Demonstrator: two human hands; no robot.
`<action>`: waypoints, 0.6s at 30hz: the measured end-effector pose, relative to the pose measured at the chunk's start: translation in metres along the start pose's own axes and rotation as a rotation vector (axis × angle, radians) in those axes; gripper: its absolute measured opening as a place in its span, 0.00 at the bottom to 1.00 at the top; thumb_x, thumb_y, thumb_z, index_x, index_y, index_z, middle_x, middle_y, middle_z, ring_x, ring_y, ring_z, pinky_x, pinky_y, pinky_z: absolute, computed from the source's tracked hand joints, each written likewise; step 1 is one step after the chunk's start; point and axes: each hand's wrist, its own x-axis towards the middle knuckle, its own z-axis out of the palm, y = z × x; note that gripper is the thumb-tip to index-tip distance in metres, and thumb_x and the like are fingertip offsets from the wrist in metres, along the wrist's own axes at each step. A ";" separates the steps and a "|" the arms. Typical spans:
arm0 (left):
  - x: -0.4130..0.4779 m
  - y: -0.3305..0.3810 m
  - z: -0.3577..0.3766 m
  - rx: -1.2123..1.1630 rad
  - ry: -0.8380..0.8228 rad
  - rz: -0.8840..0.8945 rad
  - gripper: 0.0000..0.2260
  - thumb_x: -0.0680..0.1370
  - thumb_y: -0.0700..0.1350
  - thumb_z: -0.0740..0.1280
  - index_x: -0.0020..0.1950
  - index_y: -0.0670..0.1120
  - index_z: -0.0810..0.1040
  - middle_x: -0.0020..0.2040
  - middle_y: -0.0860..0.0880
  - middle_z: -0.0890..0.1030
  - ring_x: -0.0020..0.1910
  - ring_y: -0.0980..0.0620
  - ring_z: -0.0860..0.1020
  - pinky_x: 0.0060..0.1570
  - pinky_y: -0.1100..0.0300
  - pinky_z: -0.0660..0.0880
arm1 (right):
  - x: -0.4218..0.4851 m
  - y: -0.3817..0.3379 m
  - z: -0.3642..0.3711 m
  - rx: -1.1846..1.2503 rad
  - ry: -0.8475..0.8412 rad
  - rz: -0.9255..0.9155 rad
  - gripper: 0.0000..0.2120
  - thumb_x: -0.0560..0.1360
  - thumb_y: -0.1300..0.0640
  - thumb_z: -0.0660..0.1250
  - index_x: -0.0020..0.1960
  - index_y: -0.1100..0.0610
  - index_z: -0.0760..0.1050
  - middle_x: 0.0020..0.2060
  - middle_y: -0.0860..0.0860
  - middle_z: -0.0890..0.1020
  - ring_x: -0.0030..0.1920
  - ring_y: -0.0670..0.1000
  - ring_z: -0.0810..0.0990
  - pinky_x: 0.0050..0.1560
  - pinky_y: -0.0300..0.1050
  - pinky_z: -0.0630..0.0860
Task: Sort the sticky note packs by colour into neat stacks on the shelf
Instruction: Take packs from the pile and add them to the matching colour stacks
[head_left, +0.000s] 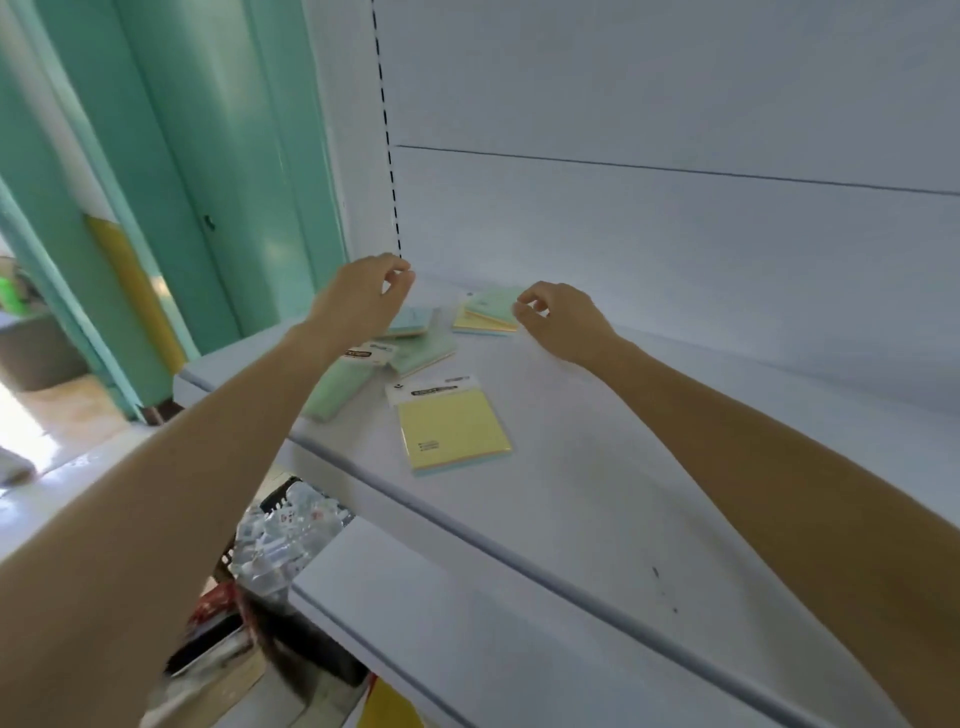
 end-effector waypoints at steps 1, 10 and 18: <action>0.008 -0.005 0.000 -0.004 -0.012 0.008 0.16 0.81 0.47 0.56 0.64 0.41 0.73 0.61 0.41 0.79 0.59 0.42 0.76 0.59 0.54 0.70 | 0.008 -0.001 0.004 0.016 0.033 0.043 0.17 0.77 0.49 0.58 0.61 0.56 0.73 0.60 0.57 0.76 0.60 0.56 0.75 0.58 0.47 0.71; 0.063 -0.030 0.024 -0.047 -0.216 0.118 0.15 0.79 0.48 0.60 0.64 0.45 0.73 0.59 0.45 0.79 0.57 0.45 0.77 0.59 0.53 0.72 | 0.054 -0.010 0.034 0.067 0.067 0.429 0.23 0.73 0.46 0.64 0.62 0.57 0.68 0.63 0.58 0.75 0.63 0.59 0.72 0.56 0.47 0.70; 0.083 -0.013 0.051 0.077 -0.509 0.163 0.24 0.75 0.58 0.64 0.68 0.50 0.68 0.63 0.47 0.77 0.63 0.45 0.73 0.62 0.52 0.70 | 0.038 -0.008 0.029 0.329 0.180 0.460 0.27 0.72 0.63 0.68 0.69 0.59 0.64 0.65 0.59 0.70 0.53 0.53 0.72 0.29 0.27 0.71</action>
